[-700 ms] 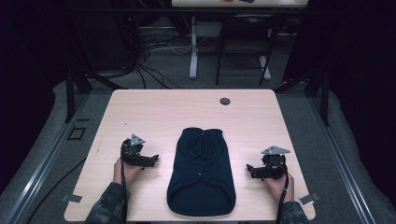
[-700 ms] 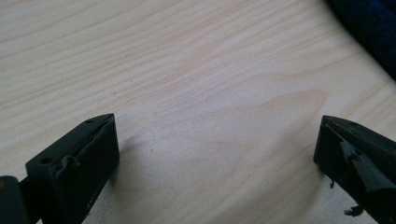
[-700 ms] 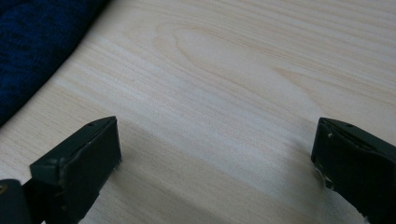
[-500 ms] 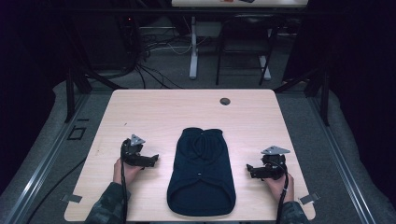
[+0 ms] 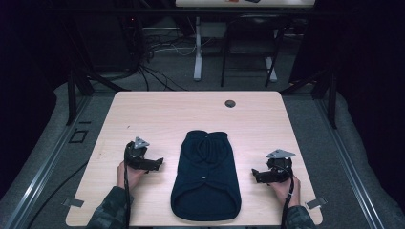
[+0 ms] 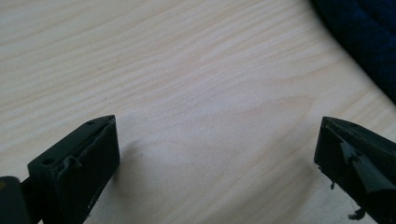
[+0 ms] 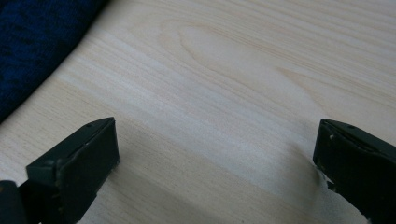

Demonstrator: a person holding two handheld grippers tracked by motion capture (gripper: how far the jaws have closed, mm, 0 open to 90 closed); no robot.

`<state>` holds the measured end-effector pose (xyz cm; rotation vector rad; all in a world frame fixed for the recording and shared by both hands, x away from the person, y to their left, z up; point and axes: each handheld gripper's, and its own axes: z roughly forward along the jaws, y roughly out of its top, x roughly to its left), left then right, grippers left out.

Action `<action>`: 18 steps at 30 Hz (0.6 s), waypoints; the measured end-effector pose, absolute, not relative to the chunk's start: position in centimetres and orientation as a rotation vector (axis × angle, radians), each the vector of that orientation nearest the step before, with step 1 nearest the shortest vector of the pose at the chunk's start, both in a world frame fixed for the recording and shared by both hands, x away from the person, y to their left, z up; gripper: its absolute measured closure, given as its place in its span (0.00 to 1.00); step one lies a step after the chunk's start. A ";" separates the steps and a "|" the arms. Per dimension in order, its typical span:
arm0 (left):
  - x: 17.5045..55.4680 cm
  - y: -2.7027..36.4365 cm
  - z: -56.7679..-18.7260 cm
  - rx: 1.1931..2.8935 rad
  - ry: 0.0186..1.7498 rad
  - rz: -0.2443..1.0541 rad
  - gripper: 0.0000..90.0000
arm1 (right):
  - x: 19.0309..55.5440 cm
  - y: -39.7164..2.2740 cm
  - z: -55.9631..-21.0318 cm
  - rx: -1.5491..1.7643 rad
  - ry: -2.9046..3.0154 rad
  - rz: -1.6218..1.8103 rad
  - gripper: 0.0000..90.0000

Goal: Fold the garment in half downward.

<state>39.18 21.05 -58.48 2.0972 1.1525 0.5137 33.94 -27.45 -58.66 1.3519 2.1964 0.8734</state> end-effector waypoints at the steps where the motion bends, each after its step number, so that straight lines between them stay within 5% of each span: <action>1: 39.2 21.0 -58.3 2.107 1.146 0.500 0.00 | 34.1 -27.3 -58.4 1.357 2.207 0.885 0.00; 18: 41.0 19.5 -55.4 2.030 1.096 0.458 0.01 | 35.7 -26.1 -55.7 1.359 2.229 0.983 0.01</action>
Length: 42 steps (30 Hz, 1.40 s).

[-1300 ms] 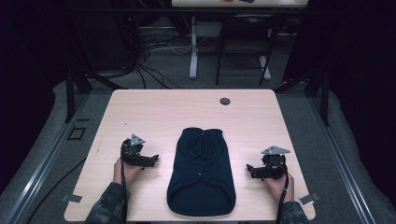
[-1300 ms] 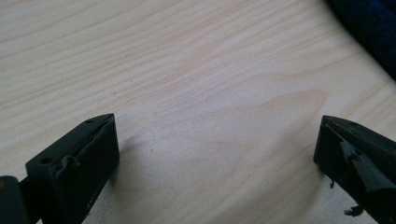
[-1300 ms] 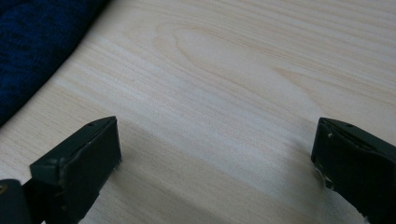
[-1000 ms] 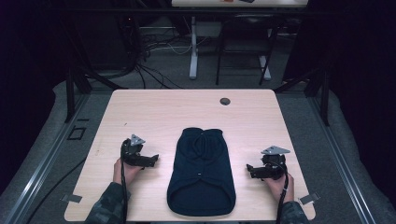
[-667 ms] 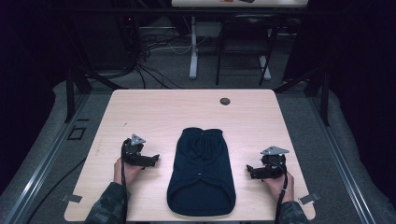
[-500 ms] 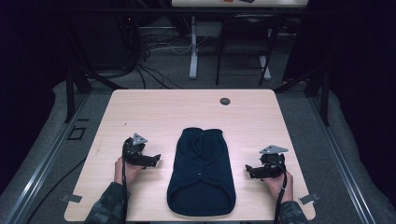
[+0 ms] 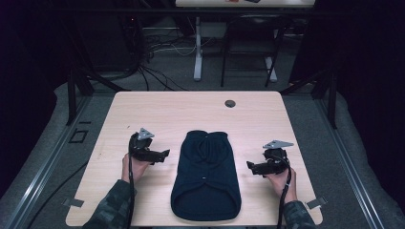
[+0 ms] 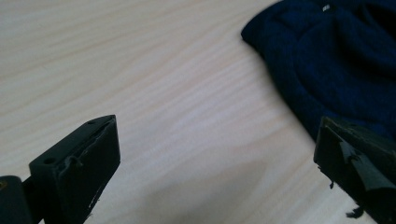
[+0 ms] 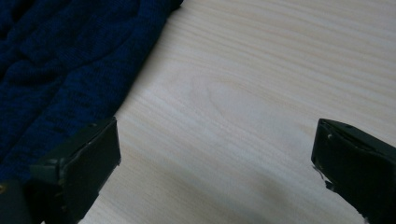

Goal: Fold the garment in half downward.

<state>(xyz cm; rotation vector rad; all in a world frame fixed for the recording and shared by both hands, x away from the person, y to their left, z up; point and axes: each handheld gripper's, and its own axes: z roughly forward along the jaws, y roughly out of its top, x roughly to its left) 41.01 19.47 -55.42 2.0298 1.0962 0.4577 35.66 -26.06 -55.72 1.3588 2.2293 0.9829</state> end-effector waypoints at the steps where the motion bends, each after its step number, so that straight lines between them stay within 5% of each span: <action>1: 41.3 19.4 -55.2 2.024 1.097 0.455 0.01 | 35.8 -26.0 -55.6 1.361 2.237 0.988 0.01; 26: 45.6 14.3 -53.6 2.107 1.026 0.410 0.00 | 40.7 -21.1 -52.5 1.276 2.342 1.021 0.01; 42: 47.9 10.8 -55.5 2.173 1.014 0.343 0.05 | 44.2 -19.3 -53.8 1.330 2.408 1.057 0.13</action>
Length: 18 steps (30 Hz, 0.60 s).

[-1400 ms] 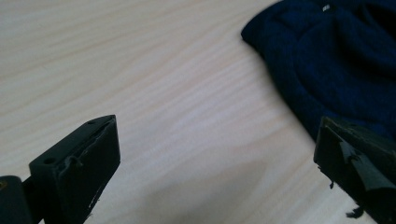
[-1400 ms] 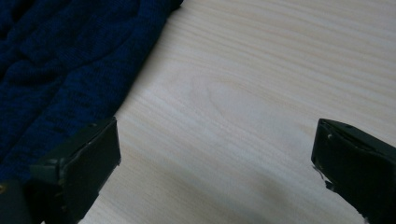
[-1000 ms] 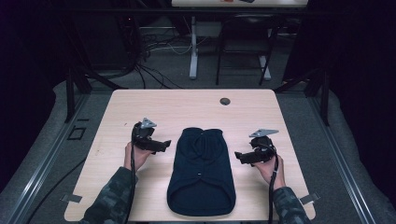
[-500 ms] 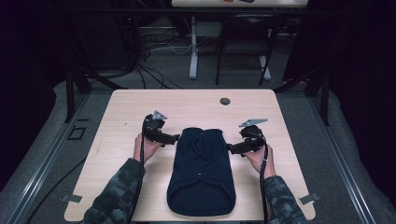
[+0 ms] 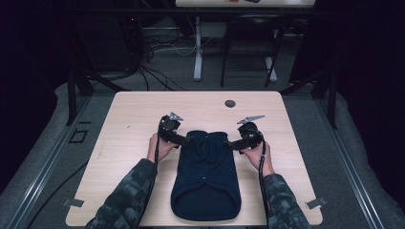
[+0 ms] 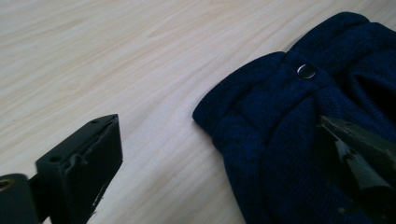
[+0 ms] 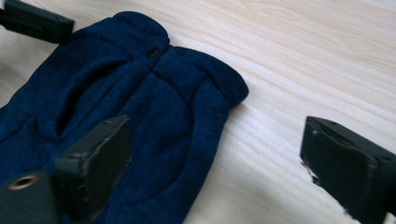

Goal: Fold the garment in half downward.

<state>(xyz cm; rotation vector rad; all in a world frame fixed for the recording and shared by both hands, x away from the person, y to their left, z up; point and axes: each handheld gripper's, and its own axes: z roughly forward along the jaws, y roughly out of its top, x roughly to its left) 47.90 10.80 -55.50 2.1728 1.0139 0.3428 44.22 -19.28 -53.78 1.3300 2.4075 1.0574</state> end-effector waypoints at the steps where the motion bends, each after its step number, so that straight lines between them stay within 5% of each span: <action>1: 48.0 10.7 -55.7 2.173 1.016 0.337 0.06 | 44.5 -19.1 -54.0 1.337 2.406 1.055 0.15; 18: 48.3 9.1 -57.2 2.238 0.984 0.269 0.27 | 46.4 -16.2 -56.4 1.347 2.488 0.940 0.33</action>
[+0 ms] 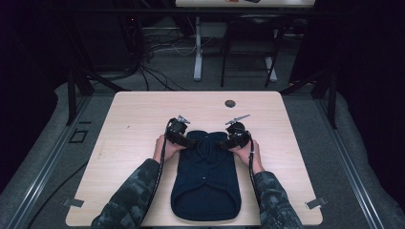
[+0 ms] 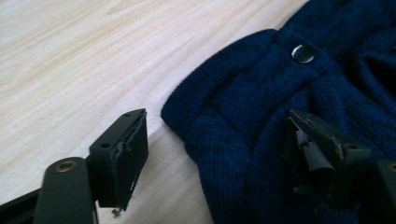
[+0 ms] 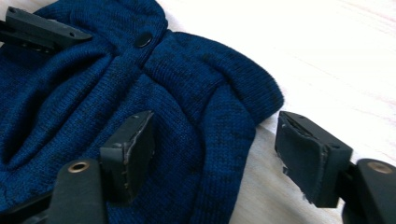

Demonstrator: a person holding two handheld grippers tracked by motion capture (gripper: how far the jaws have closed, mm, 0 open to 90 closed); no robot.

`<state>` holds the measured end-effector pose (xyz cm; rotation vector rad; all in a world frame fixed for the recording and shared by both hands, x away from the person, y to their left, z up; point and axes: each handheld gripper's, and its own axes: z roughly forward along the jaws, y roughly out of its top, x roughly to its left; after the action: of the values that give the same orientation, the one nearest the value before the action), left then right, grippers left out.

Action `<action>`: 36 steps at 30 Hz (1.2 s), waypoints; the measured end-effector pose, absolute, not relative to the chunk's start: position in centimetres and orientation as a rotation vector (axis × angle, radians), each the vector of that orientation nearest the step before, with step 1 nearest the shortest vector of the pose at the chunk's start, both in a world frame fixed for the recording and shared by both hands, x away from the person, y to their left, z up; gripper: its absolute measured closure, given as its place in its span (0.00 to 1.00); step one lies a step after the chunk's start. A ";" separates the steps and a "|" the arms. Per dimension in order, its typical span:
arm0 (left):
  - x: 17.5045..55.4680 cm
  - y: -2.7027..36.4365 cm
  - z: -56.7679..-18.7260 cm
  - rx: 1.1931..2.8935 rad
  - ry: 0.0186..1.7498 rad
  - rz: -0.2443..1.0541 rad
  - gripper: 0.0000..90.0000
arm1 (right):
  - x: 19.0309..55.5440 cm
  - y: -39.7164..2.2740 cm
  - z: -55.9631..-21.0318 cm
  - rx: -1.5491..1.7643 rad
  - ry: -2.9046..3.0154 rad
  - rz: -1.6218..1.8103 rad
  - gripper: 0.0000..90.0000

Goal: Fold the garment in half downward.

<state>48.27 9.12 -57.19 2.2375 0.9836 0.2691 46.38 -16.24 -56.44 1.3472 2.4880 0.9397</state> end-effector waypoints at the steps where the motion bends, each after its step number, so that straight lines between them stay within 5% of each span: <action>1: 48.2 9.1 -57.2 2.239 0.980 0.268 0.28 | 46.4 -16.1 -56.5 1.339 2.494 0.935 0.34; 12: 47.8 8.9 -57.2 2.233 0.963 0.256 0.45 | 45.7 -15.3 -56.7 1.218 2.514 0.872 0.52; 22: 46.8 8.6 -57.0 2.251 0.896 0.262 0.72 | 45.3 -15.4 -56.7 1.225 2.504 0.913 0.71; 36: 46.3 9.1 -55.9 2.234 0.901 0.228 0.72 | 43.3 -15.3 -54.7 1.071 2.392 0.939 0.75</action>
<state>46.34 9.10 -55.92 2.2343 0.9014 0.2275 43.25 -15.31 -54.71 1.0713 2.3915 0.9393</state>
